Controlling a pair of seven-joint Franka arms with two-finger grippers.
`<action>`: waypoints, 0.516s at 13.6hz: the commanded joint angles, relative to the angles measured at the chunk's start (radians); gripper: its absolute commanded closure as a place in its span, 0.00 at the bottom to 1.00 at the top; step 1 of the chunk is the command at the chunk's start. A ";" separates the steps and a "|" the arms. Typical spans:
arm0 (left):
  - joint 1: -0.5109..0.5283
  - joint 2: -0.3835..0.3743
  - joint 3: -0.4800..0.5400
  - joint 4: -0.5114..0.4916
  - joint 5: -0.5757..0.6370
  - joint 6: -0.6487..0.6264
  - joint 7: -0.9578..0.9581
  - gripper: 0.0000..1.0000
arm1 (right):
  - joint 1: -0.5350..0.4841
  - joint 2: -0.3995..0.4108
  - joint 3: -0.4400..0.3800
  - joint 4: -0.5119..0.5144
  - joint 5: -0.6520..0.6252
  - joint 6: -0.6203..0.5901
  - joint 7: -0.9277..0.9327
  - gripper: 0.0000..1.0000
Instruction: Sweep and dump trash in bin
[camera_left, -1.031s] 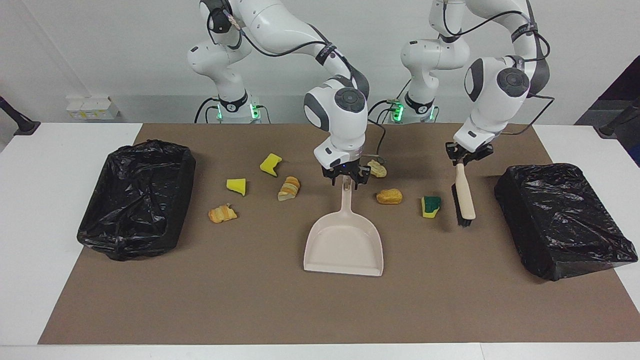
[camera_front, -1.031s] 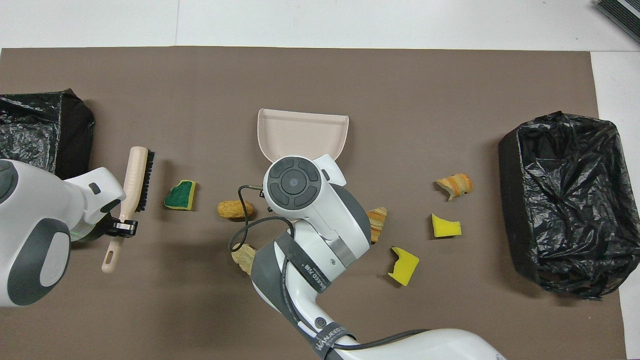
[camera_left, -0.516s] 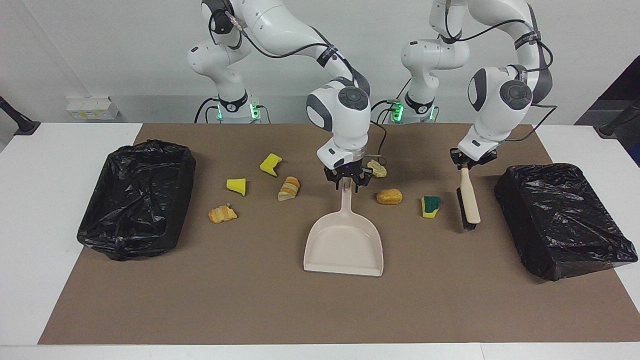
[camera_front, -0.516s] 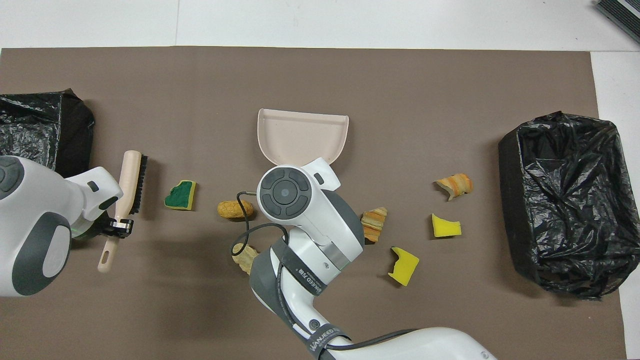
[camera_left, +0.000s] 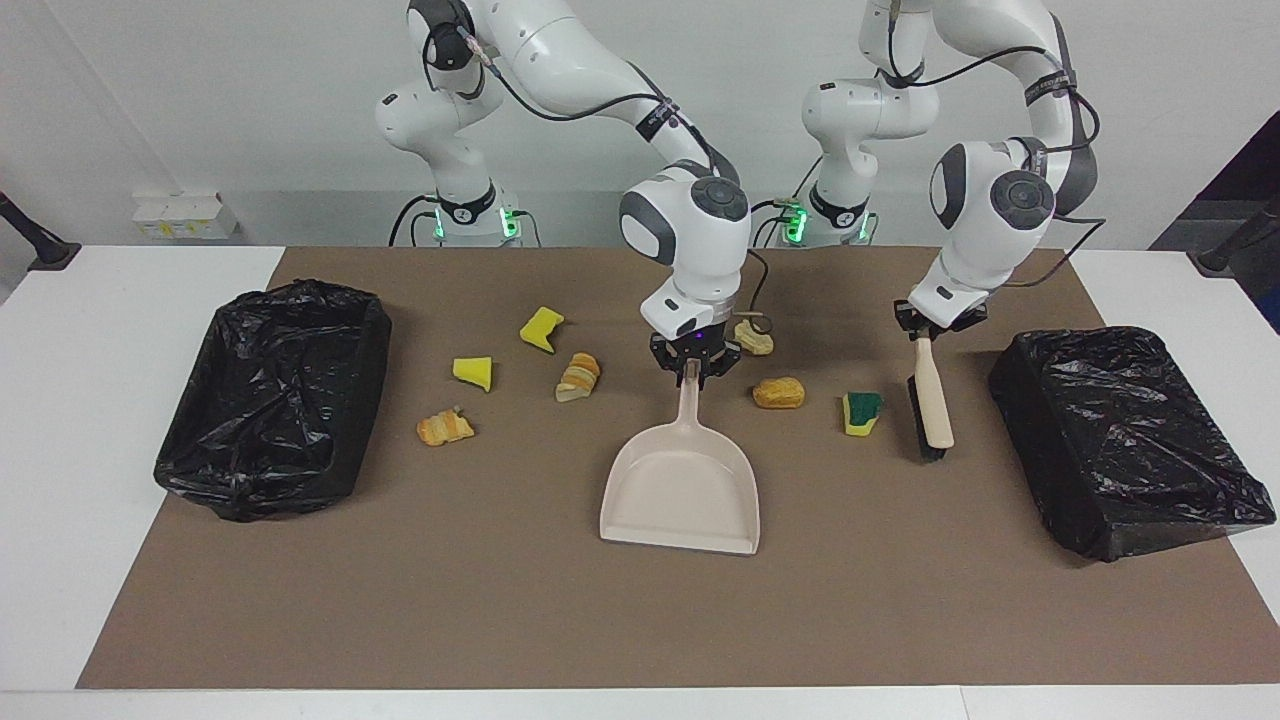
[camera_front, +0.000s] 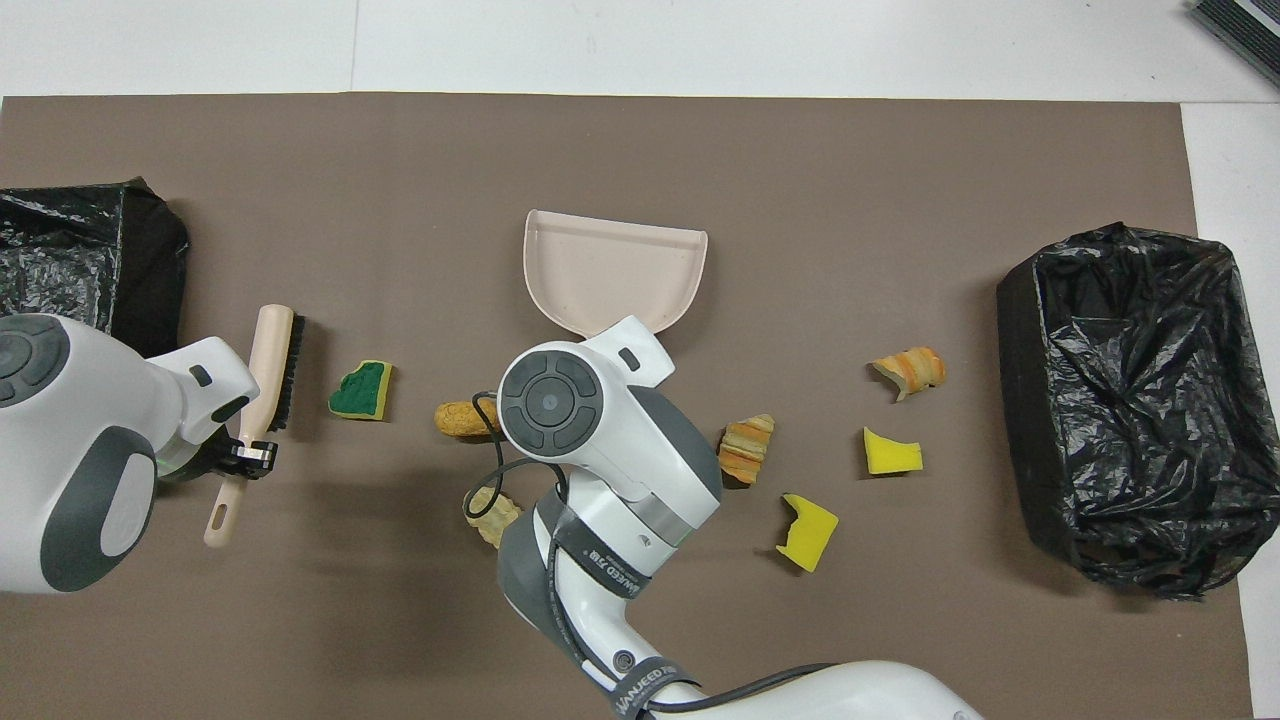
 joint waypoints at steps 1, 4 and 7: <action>-0.004 -0.013 0.001 -0.011 0.020 -0.005 -0.018 1.00 | -0.015 -0.048 0.000 -0.001 -0.031 -0.025 -0.104 1.00; -0.004 -0.013 0.001 -0.013 0.020 -0.007 -0.018 1.00 | -0.093 -0.112 0.000 -0.006 -0.011 -0.089 -0.366 1.00; -0.005 -0.015 0.001 -0.014 0.020 -0.007 -0.023 1.00 | -0.143 -0.150 0.000 -0.007 -0.002 -0.184 -0.624 1.00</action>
